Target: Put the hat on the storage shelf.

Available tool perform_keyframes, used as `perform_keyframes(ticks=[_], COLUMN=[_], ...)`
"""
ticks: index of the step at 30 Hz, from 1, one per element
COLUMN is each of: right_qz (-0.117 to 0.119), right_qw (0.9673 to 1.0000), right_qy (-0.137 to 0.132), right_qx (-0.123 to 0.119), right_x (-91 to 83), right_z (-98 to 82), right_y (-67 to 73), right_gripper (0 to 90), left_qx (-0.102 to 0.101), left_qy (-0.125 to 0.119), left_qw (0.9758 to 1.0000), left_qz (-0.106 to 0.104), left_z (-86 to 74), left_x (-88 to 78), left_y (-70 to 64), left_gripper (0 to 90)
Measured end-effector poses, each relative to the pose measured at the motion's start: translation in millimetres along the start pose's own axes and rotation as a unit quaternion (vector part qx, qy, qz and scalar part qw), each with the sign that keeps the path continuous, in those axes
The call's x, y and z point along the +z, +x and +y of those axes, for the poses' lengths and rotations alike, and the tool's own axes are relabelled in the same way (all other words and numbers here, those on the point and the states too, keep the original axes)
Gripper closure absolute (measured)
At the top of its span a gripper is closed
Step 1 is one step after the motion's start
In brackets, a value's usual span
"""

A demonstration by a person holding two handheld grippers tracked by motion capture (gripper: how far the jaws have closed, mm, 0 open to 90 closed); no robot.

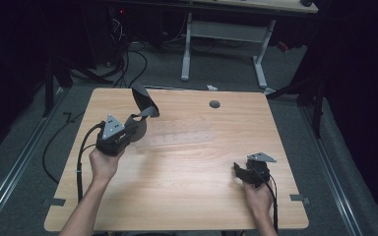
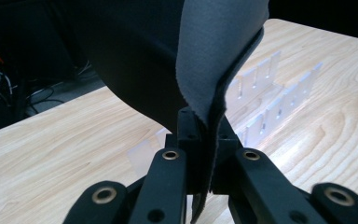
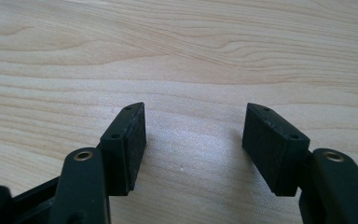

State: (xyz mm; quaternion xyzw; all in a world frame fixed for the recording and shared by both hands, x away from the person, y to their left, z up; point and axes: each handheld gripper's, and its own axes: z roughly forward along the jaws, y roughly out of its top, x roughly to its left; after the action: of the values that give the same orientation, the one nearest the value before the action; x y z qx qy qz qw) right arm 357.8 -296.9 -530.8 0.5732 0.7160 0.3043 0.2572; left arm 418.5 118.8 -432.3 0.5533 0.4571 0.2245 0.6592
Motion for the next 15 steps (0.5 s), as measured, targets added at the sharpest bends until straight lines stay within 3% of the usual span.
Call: perform_keyframes(ticks=[15], right_qz=[-0.002], right_qw=[1.0000], right_qy=[0.000], right_qx=[-0.001], right_x=[0.0], right_z=[-0.1], right_y=[0.7], right_gripper=[39.5], left_qx=[0.014], left_qy=[-0.003], left_qw=[0.9996], left_qz=[0.024], left_z=[-6.1], left_x=[8.7], left_y=[0.0], left_gripper=[86.7])
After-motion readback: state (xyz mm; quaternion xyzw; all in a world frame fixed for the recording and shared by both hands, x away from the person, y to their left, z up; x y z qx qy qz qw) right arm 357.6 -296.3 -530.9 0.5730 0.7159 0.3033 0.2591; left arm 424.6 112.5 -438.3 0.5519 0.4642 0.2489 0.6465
